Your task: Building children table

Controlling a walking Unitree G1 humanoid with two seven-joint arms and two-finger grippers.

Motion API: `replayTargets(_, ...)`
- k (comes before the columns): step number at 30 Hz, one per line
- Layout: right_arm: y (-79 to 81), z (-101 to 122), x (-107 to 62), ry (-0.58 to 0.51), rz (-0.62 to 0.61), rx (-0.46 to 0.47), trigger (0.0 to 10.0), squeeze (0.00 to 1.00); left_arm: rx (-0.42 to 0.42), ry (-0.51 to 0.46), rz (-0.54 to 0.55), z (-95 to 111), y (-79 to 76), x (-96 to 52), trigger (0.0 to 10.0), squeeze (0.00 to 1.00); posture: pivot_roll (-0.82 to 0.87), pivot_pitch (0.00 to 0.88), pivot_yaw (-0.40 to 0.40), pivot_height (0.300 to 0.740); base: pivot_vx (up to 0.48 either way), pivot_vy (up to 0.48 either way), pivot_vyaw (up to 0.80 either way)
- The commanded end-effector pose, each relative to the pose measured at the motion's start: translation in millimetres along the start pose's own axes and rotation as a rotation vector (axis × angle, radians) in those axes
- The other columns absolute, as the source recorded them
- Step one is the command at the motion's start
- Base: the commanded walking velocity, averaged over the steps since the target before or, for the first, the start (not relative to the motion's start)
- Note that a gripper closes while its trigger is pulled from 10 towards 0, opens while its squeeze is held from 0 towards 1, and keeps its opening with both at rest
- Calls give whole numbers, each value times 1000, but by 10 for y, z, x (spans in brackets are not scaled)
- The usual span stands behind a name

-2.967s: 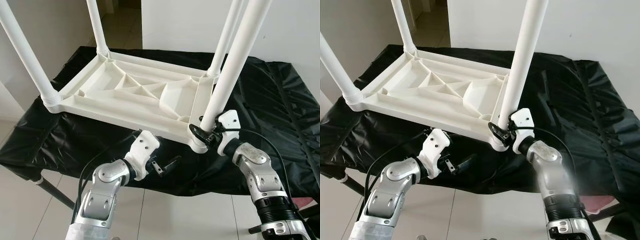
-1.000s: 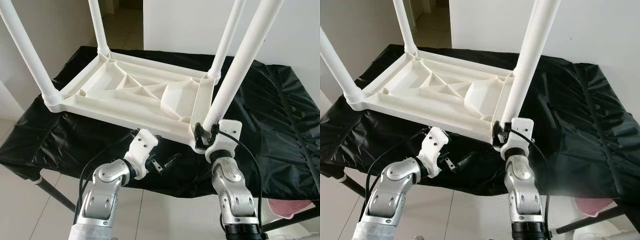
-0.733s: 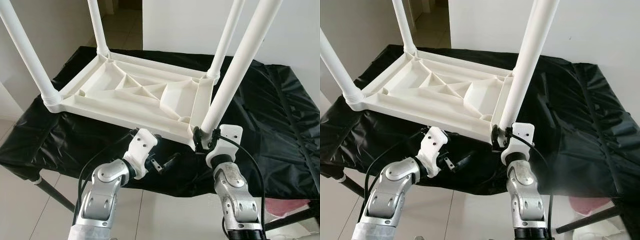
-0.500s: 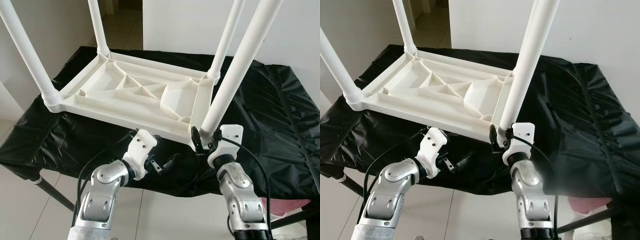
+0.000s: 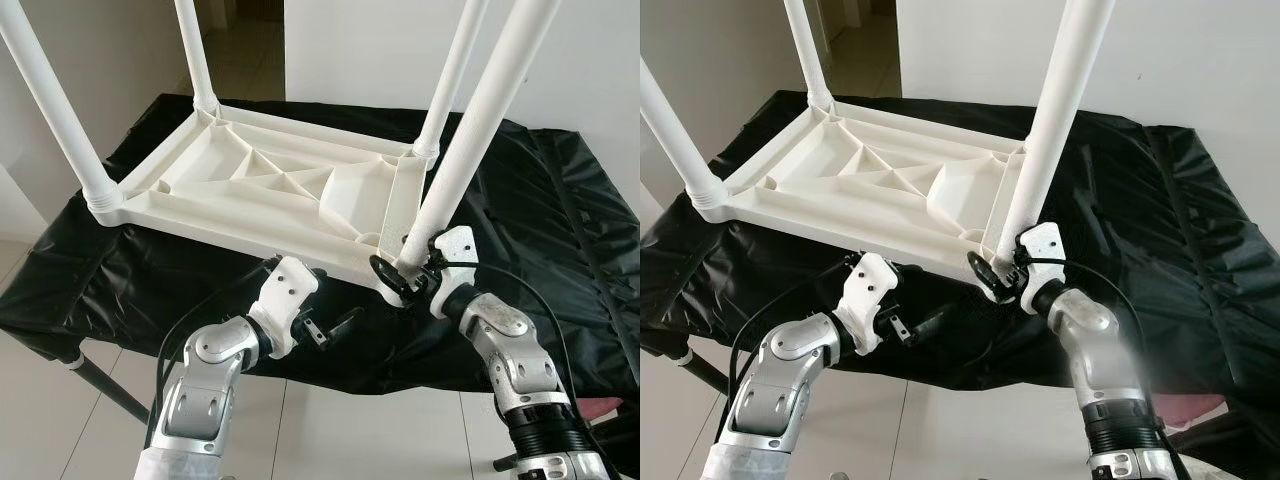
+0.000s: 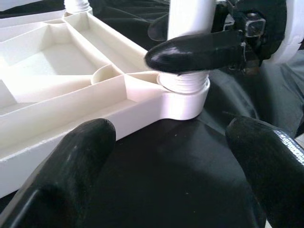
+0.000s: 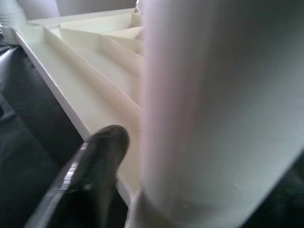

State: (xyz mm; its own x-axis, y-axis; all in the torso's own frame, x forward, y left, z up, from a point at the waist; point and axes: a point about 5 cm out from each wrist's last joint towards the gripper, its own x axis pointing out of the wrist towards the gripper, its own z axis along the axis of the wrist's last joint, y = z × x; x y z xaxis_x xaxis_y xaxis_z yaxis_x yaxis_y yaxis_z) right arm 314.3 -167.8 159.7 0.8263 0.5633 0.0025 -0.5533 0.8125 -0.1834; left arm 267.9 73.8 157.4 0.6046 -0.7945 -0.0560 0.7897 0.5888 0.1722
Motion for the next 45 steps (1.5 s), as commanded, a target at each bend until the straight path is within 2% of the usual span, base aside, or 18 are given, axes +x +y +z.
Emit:
replayTargets(1,15,-43,15,13,37,-2,0,0,-5,8,156,-1,82,-3,10000,0,-24,91,1,740,0,0,0)
replayTargets(8,-36,-82,-22,19,24,6,0,0,-14,6,169,-5,78,-9,10000,0,-21,101,2,740,0,0,0)
replayTargets(9,-29,-89,-24,22,2,31,10000,0,-14,6,169,-4,79,-6,10000,0,-24,102,2,740,0,0,0)
replayTargets(14,-1,-109,-16,37,-58,61,10000,0,-15,6,169,-8,87,4,10000,0,-26,101,2,740,0,0,0)
replayTargets(17,88,-80,-1,36,-103,104,10000,0,-12,3,169,5,91,13,10000,0,-15,98,-6,740,0,0,0)
replayTargets(19,150,-68,5,41,-193,144,10000,0,-10,2,175,6,93,7,10000,0,-4,90,-19,740,0,0,0)
replayTargets(22,159,-112,-16,68,-380,199,10000,0,-12,5,188,-9,91,-10,10000,0,-1,89,-25,740,0,0,0)
replayTargets(23,159,-112,-16,68,-380,199,10000,0,-12,5,188,-9,91,-10,10000,0,-1,89,-25,740,0,0,0)
replayTargets(24,154,-120,-38,65,-468,194,10000,0,-12,5,189,-10,89,-12,10000,0,0,87,-27,740,0,0,0)
replayTargets(27,280,-194,-58,98,-620,229,10000,0,-13,5,194,-19,83,-15,10000,0,12,73,-38,740,0,0,0)
replayTargets(34,459,-168,3,104,-655,276,10000,0,-8,-2,201,5,104,7,10000,0,23,58,-39,740,0,0,0)
replayTargets(38,451,-122,3,91,-656,259,10000,0,-4,-2,198,2,116,5,10000,0,18,52,-37,740,0,0,0)
replayTargets(39,421,-102,-14,81,-666,251,10000,733,-4,-1,196,-2,115,6,10000,0,15,53,-38,740,0,0,0)
replayTargets(41,400,-89,-27,74,-675,247,10000,733,-4,0,194,-5,114,6,10000,0,15,53,-38,740,0,0,0)
replayTargets(42,378,-68,-36,52,-664,255,10000,1000,-3,0,192,-5,109,8,10000,0,11,54,-35,740,0,0,0)
replayTargets(45,309,0,-61,-1,-638,251,10000,1000,-5,-2,186,-4,100,19,10000,0,10,53,-34,740,0,0,0)
